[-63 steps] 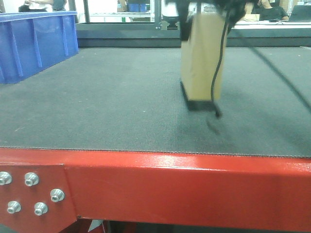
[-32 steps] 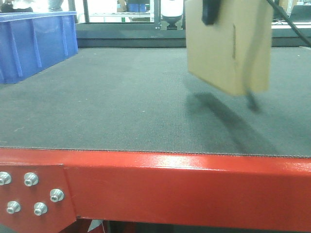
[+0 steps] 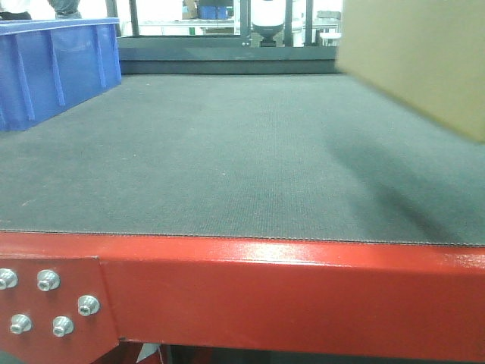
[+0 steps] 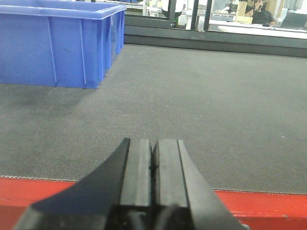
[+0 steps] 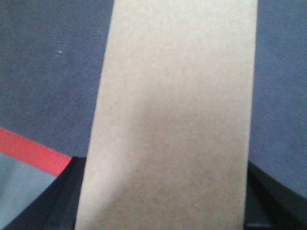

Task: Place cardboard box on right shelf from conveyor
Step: 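Close the right gripper on the box and lift it off the belt, then hold the box in the right gripper and turn away from the conveyor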

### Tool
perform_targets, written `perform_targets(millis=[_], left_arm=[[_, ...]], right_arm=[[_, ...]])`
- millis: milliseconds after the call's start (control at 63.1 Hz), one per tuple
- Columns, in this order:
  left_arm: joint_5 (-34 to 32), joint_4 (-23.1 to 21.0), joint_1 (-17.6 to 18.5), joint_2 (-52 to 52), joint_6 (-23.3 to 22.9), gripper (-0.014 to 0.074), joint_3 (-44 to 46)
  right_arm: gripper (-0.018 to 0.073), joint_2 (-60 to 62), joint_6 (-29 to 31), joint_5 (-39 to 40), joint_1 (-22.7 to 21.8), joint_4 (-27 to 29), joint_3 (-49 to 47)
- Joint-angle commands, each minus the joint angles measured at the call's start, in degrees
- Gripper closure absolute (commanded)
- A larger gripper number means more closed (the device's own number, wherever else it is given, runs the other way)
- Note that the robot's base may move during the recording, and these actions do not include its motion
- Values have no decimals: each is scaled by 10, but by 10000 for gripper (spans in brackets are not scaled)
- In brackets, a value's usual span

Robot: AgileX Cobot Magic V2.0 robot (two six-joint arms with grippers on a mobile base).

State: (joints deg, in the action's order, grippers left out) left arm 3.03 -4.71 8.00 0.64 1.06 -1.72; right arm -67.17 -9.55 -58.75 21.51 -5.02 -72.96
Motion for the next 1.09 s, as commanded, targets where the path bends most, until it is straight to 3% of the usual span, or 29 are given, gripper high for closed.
perform_targets(millis=[0,460,1078], left_arm=[[-53,-5,-1,7,-4,715,2],[-53,-5,-1,7,-4,715,2],[-53,-5,-1,7,-4,715,2]], right_arm=[[377,53,-11,20,-2,-7,6],[377,205,-20,12,-2,18,59],[377,214,-20,10,-2,18,59]])
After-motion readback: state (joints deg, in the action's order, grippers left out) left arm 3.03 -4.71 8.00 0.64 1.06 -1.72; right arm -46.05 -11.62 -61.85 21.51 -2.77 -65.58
